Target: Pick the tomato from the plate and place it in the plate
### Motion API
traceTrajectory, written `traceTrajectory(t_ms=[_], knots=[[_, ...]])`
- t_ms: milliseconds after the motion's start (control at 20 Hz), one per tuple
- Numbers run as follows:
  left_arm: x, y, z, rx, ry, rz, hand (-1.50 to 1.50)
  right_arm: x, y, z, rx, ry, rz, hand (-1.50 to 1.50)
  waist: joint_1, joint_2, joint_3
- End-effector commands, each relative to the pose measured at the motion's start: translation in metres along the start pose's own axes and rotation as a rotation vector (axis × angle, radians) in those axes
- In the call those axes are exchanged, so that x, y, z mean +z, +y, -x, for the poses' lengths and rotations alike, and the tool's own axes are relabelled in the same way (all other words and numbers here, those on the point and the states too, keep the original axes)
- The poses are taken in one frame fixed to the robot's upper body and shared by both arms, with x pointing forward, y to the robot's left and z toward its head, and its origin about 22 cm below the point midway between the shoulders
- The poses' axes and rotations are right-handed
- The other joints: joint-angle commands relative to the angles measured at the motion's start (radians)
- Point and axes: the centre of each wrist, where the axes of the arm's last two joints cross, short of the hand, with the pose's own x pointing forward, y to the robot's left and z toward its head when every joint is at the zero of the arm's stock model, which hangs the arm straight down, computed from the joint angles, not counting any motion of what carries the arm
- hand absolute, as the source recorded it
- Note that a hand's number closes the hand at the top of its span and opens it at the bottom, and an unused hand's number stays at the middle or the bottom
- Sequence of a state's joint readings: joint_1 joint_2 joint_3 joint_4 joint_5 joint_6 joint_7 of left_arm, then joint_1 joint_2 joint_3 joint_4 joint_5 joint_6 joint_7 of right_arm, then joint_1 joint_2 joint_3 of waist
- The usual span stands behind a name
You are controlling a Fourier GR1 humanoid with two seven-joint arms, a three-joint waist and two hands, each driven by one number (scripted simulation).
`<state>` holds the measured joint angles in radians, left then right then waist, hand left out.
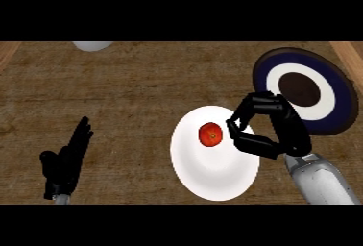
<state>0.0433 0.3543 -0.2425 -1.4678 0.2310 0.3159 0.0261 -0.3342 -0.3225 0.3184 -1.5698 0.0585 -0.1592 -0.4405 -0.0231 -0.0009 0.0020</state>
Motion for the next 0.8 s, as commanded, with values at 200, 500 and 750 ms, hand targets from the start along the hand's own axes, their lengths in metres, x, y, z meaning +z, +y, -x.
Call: traceTrajectory(t_ms=[200,500,750], knots=[[-0.019,-0.014,-0.013,-0.023,0.045,0.000,0.00,0.079,0.037,0.040,-0.389,-0.251,-0.074,-1.50,0.022,0.015,0.003],[-0.029,-0.012,-0.026,-0.018,0.060,-0.010,0.00,0.065,-0.002,0.075,0.109,-0.233,-0.273,-1.50,0.031,0.007,-0.001],[-0.022,-0.014,-0.026,-0.027,0.074,-0.008,0.00,0.055,-0.022,0.056,0.334,-0.181,-0.298,-1.50,0.018,-0.003,-0.003]])
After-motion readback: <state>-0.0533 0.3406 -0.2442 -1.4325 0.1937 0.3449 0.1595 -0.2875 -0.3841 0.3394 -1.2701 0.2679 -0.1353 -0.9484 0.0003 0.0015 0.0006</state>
